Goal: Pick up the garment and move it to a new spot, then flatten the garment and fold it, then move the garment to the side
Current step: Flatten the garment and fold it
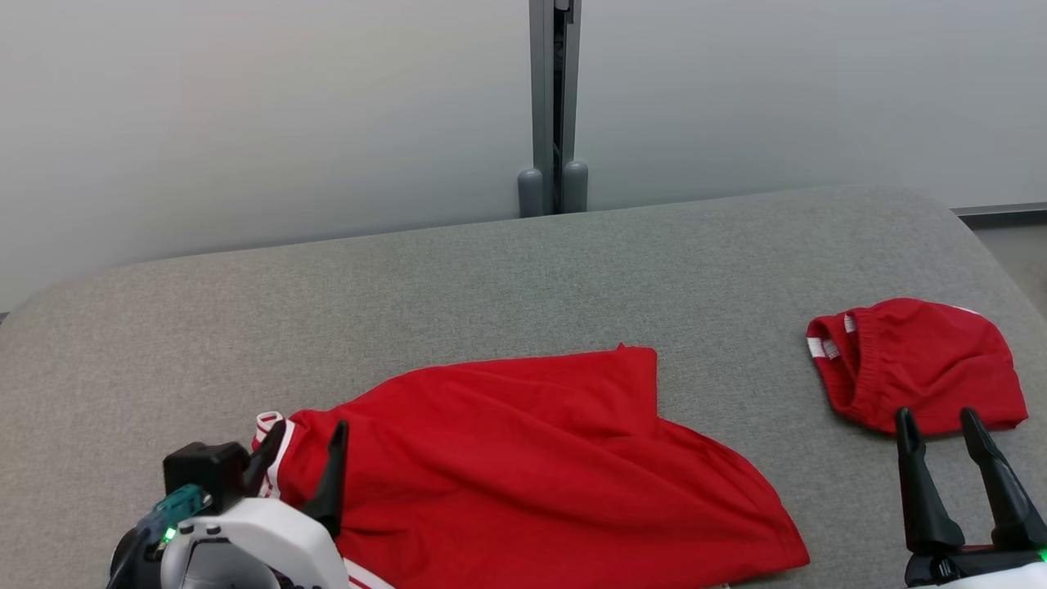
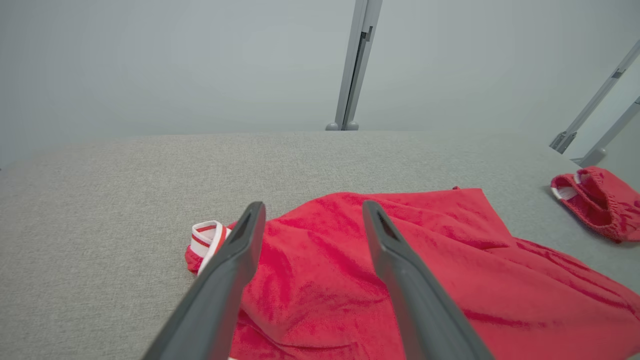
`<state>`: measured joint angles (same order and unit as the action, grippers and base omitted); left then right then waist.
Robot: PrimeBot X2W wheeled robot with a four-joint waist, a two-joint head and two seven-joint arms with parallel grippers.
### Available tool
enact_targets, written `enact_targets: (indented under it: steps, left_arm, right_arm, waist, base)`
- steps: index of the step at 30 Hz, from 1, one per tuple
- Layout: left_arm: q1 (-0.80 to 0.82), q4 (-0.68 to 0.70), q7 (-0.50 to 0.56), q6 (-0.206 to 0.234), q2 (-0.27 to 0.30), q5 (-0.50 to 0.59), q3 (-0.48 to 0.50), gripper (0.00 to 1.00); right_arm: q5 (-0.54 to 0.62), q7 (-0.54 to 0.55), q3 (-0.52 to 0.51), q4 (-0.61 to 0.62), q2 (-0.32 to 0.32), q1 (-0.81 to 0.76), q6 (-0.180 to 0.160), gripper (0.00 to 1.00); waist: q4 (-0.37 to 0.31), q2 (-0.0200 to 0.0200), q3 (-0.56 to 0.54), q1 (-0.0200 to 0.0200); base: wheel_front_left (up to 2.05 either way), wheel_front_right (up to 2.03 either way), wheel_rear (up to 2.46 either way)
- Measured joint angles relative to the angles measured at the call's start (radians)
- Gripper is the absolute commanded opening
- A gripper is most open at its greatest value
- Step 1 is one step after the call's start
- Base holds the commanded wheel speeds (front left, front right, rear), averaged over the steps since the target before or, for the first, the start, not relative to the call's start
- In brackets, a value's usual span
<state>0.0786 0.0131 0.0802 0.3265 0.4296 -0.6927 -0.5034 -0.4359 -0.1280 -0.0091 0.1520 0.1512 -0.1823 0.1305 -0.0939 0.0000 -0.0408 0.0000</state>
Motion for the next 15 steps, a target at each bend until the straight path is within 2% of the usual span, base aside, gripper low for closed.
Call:
enact_targets:
  steps: [8,9,15]
  left_arm:
    - [-0.066,0.008,-0.215,-0.001,-0.015,0.014,0.065,1.00]
    - [-0.084,0.015,-0.267,-0.003,-0.015,0.019,0.077,1.00]
    - [-0.153,0.044,-0.330,-0.019,-0.025,0.049,0.115,1.00]
  right_arm:
    - [0.018,-0.066,0.019,0.006,0.025,-0.002,0.000,1.00]
    - [0.018,-0.070,0.027,0.009,0.032,-0.002,0.000,1.00]
    - [0.012,-0.084,0.050,0.008,0.047,-0.013,0.000,1.00]
  waist:
    - [0.001,0.0000,-0.014,0.0000]
    - [0.002,0.0000,-0.018,0.0000]
    - [0.014,0.0000,-0.034,0.0000]
  base:
    - [0.00,0.00,0.00]
    - [0.00,0.00,0.00]
    - [0.00,0.00,0.00]
